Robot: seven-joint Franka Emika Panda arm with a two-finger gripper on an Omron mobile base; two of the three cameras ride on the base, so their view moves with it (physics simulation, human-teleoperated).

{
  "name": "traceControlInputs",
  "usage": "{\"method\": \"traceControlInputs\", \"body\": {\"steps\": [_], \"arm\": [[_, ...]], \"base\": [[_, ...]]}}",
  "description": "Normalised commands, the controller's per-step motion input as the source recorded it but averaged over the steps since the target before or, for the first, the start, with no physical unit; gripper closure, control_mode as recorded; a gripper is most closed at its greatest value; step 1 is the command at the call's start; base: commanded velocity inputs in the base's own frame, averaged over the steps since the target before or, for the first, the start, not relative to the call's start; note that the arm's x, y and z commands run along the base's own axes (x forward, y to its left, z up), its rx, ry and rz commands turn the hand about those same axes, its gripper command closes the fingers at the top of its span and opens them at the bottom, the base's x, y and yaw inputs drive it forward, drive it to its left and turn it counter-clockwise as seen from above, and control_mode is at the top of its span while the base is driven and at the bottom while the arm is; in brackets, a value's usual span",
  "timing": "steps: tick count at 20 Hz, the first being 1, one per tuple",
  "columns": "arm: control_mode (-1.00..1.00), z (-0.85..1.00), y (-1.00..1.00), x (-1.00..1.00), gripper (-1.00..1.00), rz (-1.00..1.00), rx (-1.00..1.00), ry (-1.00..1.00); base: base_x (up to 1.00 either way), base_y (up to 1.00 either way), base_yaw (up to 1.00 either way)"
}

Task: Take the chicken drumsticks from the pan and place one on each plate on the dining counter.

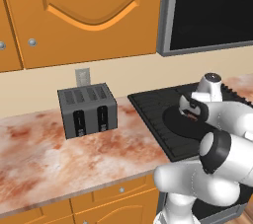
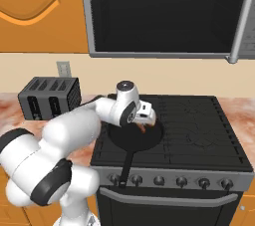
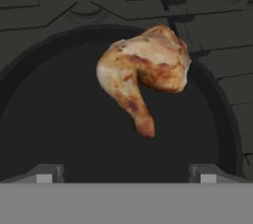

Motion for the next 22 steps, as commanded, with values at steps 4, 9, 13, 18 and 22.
{"method": "traceControlInputs", "body": {"steps": [4, 9, 13, 18, 22], "arm": [[-1.00, -0.37, -0.43, 0.38, -1.00, 0.19, 0.00, 0.02], [-1.00, -0.24, -0.34, 0.48, -1.00, 0.12, 0.00, 0.00], [-1.00, -0.16, -0.01, 0.38, -1.00, 0.04, 0.00, 0.00], [-1.00, -0.06, 0.17, 0.02, -1.00, 0.00, 0.00, 0.00], [-1.00, -0.09, 0.18, 0.00, -1.00, 0.00, 0.00, 0.02]], "base": [[0.00, 0.00, 0.00], [0.00, 0.00, 0.00], [0.00, 0.00, 0.00], [0.00, 0.00, 0.00], [0.00, 0.00, 0.00]]}}
